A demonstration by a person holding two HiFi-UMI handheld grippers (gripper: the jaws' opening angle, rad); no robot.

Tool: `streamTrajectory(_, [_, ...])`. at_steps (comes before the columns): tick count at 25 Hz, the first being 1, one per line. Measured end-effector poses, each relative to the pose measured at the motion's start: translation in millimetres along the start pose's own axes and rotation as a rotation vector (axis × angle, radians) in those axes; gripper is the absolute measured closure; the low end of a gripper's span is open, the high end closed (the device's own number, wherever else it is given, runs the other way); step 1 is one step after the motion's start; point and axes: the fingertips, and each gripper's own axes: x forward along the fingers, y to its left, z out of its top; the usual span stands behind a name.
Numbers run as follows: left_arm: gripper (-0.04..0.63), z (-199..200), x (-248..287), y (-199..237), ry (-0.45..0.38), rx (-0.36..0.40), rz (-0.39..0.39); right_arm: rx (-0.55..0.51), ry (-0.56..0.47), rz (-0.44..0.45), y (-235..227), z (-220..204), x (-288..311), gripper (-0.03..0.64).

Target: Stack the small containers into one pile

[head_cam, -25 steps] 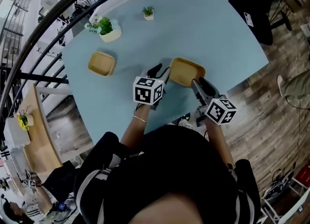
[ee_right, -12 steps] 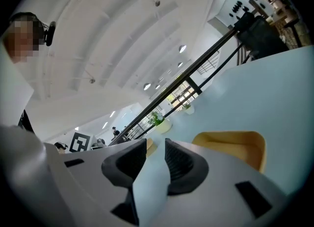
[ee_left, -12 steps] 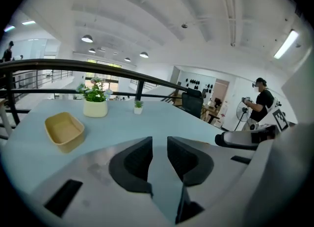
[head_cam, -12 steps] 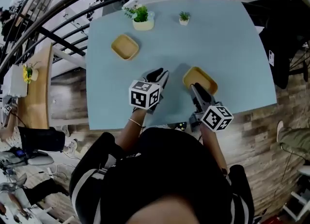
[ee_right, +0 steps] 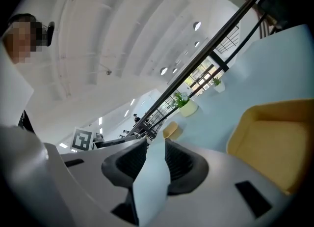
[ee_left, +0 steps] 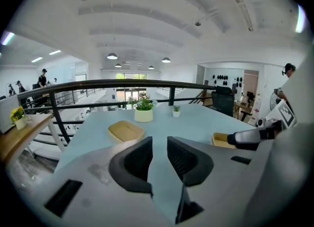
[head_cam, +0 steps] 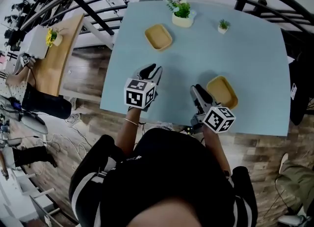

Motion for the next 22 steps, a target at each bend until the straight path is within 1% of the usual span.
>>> streamTrajectory(3, [0.502, 13.3, -8.8, 27.4, -0.016, 0.012, 0.053, -0.004, 0.021, 0.023, 3.5, -0.6, 15.8, 0.499])
streamTrajectory(9, [0.502, 36.2, -18.7, 67.3, -0.054, 0.015, 0.079, -0.017, 0.035, 0.054, 23.3, 3.6, 50.4, 0.499])
streamTrajectory(14, [0.5, 47.4, -9.8, 100.8, -0.059, -0.001, 0.066, -0.03, 0.038, 0.046, 29.3, 9.2, 74.6, 0.498])
streamTrajectory(19, [0.499, 59.5, 10.8, 126.9, -0.059, 0.023, 0.052, -0.031, 0.027, 0.023, 29.5, 13.1, 94.4, 0.497])
streamTrajectory(22, [0.481, 65.6, 24.7, 140.4, -0.047, 0.027, 0.038, -0.024, 0.029, 0.01, 30.1, 15.7, 105.2, 0.497])
